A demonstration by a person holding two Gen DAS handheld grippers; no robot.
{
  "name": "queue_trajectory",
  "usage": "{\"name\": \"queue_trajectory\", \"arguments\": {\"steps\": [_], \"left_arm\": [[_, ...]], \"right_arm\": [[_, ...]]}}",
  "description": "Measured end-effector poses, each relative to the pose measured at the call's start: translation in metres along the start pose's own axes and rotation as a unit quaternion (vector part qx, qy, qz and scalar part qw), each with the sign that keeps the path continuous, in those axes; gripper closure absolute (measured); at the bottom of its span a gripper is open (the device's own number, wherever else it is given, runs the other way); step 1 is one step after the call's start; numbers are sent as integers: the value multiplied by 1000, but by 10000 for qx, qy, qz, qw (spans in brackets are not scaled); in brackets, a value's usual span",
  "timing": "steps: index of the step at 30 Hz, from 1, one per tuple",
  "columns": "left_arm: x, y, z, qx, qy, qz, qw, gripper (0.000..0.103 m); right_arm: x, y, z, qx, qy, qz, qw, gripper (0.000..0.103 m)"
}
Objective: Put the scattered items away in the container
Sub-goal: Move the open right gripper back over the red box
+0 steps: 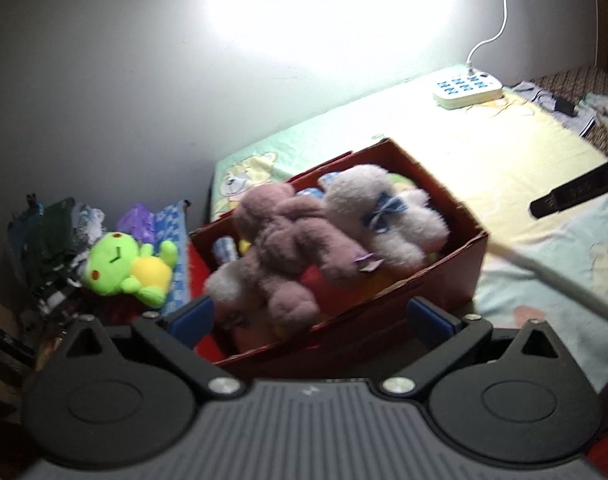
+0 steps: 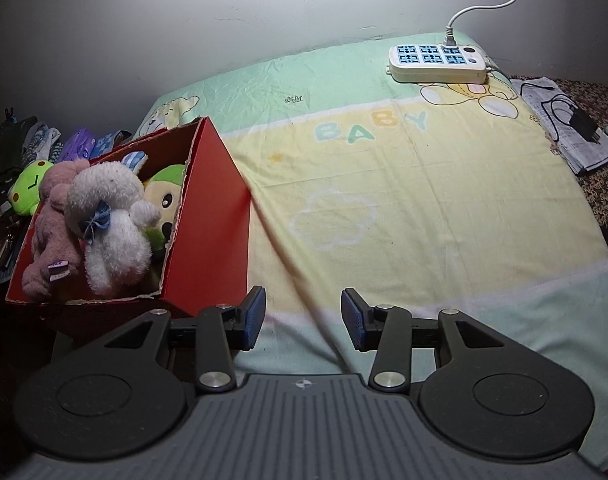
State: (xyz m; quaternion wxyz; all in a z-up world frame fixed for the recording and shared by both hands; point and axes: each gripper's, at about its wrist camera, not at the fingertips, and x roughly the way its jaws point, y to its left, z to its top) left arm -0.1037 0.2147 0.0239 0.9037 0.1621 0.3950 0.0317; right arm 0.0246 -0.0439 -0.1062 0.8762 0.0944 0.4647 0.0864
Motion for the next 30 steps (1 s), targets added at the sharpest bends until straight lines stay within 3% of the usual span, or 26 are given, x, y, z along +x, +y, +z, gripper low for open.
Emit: {"name": "queue_trajectory", "arguments": {"steps": [4,6,9,12,16,18,25,30], "left_arm": [[11,-30,3,-690,-106,-641,9955,1],[19,-43,8,-970,-61,-729,9926,1],[26,-57,19,-1344,-65,-634,9889,1],[29,-64,33,-1655,56,-579,9845,1],[32,-80,47,-1539,278,-146,9876,1],[33,-85,48,-1539,386,-81,9873,1],[35,-74,45,-1708,559,115,9837,1],[37,-56,43,-1890,632,242,9796,1]], "right_arm": [[-16,-7,-7,-62,-65,-275,9996,58],[-23,-13,-7,-108,-115,-485,9987,55],[-35,-24,-7,-101,-297,-752,9967,48],[-43,-30,-7,-59,-416,-885,9952,47],[-47,-32,-4,-13,-523,-864,9949,47],[-47,-30,-2,-67,-595,-859,9945,41],[-40,-11,5,-235,-660,-679,9952,38],[-36,11,9,-403,-701,-568,9951,30]]}}
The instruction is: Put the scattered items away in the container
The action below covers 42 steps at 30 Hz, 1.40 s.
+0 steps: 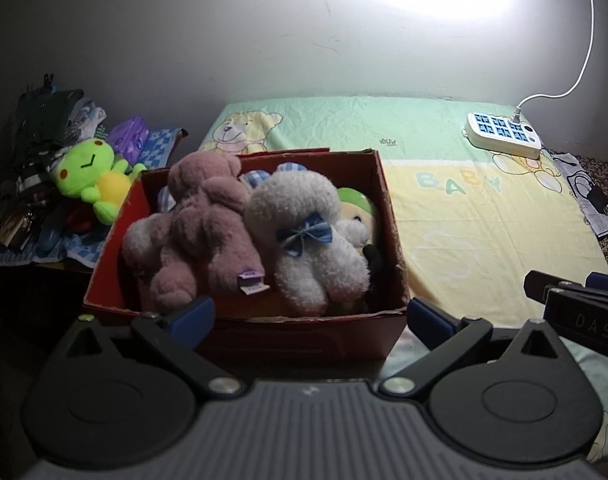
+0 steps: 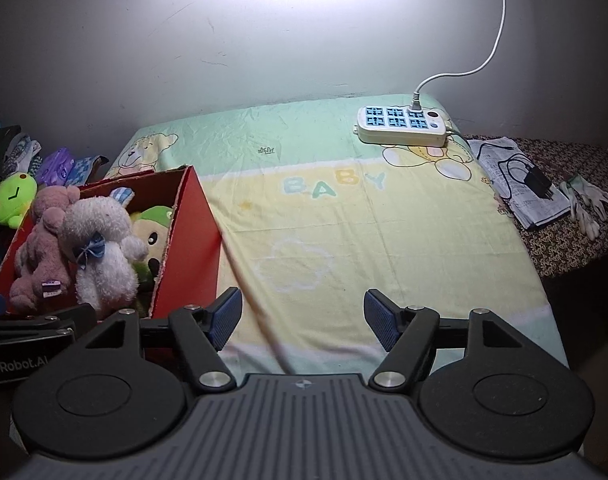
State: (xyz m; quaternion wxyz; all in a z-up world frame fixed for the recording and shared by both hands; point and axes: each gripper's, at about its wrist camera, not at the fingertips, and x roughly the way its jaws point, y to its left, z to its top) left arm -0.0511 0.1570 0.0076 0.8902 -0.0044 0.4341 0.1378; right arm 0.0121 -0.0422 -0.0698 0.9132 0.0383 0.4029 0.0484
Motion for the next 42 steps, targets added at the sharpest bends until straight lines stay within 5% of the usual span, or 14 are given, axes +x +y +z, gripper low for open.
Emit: {"name": "queue_trajectory", "arguments": {"steps": [13,30,42], "left_arm": [[18,44,12,36,297,267,9992,0],[47,80,25,13,413,208,9989,0],[55,103,25,105,443,-23,9990,0]], "right_arm": [[12,52,19,38,257,-35,9997,18],[21,93,31,84,237,93,9996,32],[24,126,31,-7,126,103,9999,32]]}}
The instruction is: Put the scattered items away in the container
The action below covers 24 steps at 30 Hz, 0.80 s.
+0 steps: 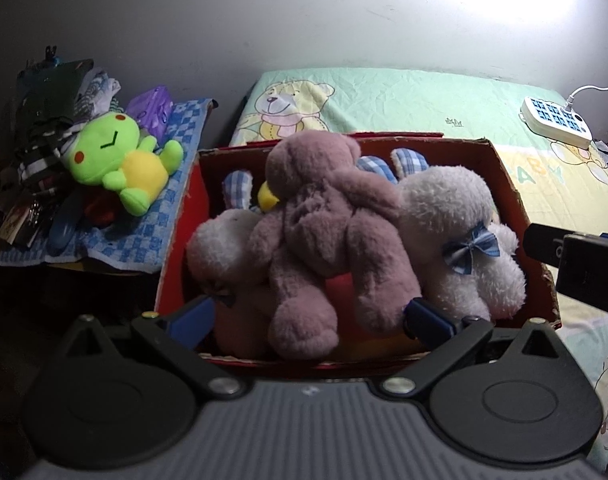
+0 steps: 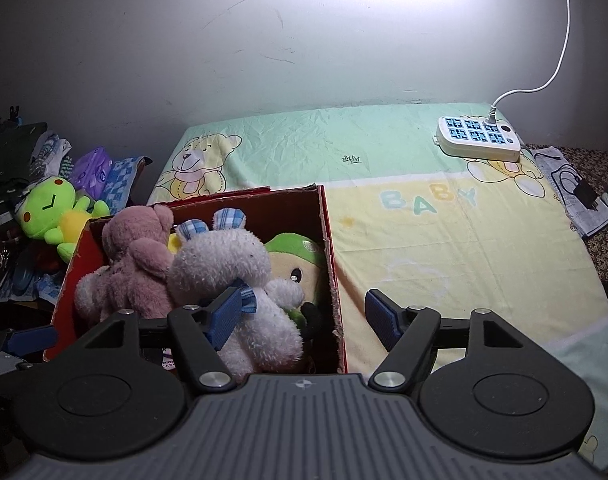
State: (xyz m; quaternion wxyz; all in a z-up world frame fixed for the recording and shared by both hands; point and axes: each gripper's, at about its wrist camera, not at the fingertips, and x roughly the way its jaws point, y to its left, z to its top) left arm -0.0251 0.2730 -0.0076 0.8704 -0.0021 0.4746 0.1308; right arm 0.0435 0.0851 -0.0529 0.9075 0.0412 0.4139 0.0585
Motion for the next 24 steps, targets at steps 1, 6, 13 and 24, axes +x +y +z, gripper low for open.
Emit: {"name": "queue_trajectory", "arguments": {"steps": [1,6,13,24], "left_arm": [[-1,2,0,11,-16,-63,10000,0],[-12,10,2,102,-221,-240,9994,1],[-9,25,6,-106,-291,-77,9995,1],[9,32,8,-207,-40,-40,9998,1]], "right_arm": [[1,2,0,-4,3,-6,10000,32],[1,7,0,81,-22,17,10000,32],[1,18,1,70,-67,128,9999,32],[8,22,-1,151,50,209,9997,32]]}}
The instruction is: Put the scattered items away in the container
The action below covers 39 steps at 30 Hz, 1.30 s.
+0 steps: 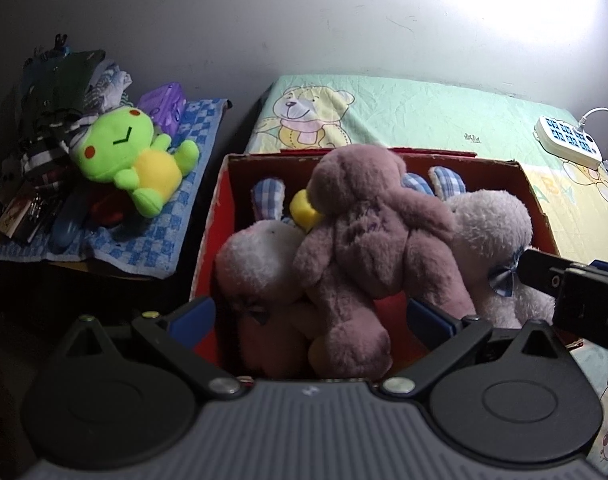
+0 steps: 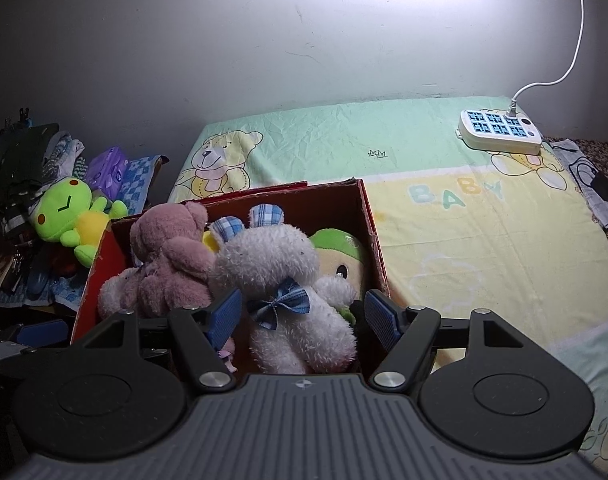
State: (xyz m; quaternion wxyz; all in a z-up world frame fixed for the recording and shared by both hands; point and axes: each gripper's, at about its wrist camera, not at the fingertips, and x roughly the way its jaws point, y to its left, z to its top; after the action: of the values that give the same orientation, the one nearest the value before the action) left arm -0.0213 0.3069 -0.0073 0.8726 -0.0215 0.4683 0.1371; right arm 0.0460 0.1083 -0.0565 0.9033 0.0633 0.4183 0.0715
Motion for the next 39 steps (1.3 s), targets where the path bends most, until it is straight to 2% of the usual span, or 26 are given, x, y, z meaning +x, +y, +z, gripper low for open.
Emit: {"name": "queue_trajectory", "arguments": {"steps": [6,11,19,34,39], "left_arm": [[2,-2,1,6,38,77,10000,1],[5,-2,-1,-86,222,124,9996,1],[-5,-9,-8,-70,185,314,9993,1],[-18,-35,-30,-218,435,483,9976,1],[-22,-48,-39,-227,497,486,9973,1]], "right_arm": [[-1,2,-1,-67,-31,31,10000,32],[1,-1,-1,-88,56,111,9999,32],[-5,-3,-4,-299,60,239,9992,32],[-19,-30,-17,-350,219,495,9979,32],[-21,-41,-19,-358,269,418,9981,32]]}}
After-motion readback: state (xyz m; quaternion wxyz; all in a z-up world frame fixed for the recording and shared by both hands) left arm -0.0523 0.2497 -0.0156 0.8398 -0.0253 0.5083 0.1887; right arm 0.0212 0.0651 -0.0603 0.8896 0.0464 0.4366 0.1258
